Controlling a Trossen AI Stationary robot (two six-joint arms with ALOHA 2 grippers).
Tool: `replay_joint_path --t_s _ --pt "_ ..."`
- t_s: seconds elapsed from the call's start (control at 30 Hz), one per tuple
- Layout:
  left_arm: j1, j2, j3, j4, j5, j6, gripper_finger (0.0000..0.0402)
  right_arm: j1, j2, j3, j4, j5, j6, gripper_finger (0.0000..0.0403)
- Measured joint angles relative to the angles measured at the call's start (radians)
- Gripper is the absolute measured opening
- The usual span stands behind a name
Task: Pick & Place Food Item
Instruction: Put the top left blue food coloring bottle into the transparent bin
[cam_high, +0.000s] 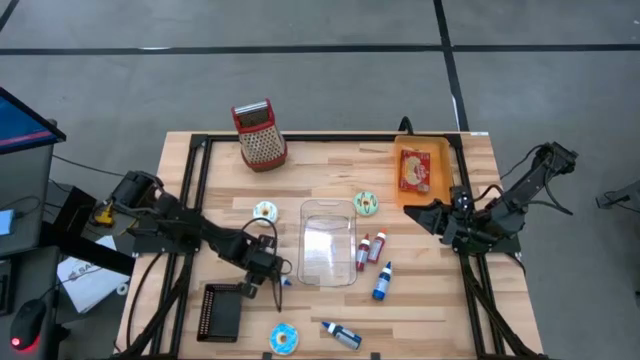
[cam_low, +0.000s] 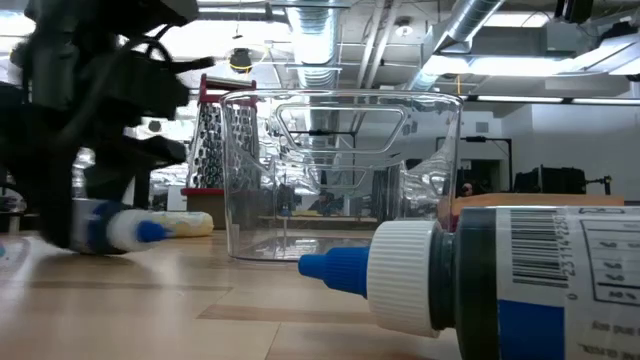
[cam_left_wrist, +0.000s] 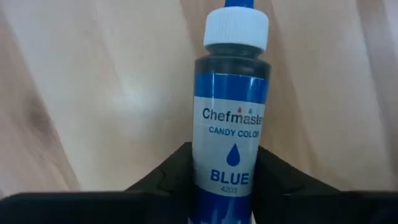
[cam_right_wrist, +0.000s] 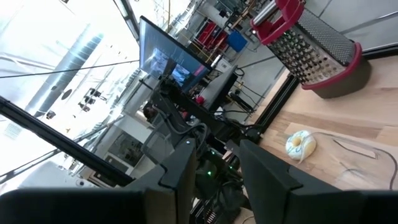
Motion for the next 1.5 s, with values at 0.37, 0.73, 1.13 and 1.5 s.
replay_joint_path --t_s 0.37,0.73,1.13,1.5 --pt "-0.013 -0.362 0.002 -0.070 -0.032 -0.062 0.0135 0.000 0.036 0.001 0.041 0.001 0.000 0.0118" --pt "0.197 -0.244 0.232 0.129 -0.156 0.030 0.0133 -0.001 0.097 0.078 0.032 0.027 -0.075 0.0118" --pt "0.453 0.150 0.497 -0.009 -0.015 0.218 0.0146 -0.001 0.098 0.141 0.021 0.057 -0.217 0.0118" --pt "0.464 0.209 0.494 -0.006 0.024 0.239 0.0149 0.000 0.134 0.141 -0.002 0.053 -0.192 0.0118"
